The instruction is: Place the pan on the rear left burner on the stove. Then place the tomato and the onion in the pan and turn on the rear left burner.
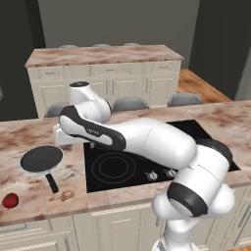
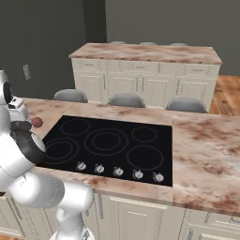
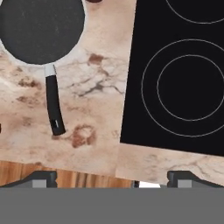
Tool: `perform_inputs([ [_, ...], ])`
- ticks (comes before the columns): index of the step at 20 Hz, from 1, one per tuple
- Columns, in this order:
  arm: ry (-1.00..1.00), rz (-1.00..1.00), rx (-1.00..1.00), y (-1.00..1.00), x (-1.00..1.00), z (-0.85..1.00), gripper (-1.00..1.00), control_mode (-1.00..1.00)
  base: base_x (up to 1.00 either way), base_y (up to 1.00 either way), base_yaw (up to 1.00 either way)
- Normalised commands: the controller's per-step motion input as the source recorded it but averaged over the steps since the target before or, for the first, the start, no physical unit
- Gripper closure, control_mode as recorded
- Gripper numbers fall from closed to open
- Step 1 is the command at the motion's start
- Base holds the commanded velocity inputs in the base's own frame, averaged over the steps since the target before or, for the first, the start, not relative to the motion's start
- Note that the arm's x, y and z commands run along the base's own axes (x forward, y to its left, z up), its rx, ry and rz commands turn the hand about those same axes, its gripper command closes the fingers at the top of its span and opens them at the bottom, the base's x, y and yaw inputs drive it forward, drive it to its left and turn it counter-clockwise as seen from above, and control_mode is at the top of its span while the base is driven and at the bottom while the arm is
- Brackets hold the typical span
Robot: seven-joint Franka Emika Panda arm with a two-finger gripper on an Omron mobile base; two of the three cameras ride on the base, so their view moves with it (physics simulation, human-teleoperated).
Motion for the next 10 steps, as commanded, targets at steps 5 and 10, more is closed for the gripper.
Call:
perform_inputs([
  [5,0.02,0.0,0.0,0.29,0.0,-0.25,-1.0,-1.0,0.0,0.0,0.0],
  [10,0.0,0.0,0.0,0.27,0.0,-0.3,-1.0,-1.0,0.0,0.0,0.0],
])
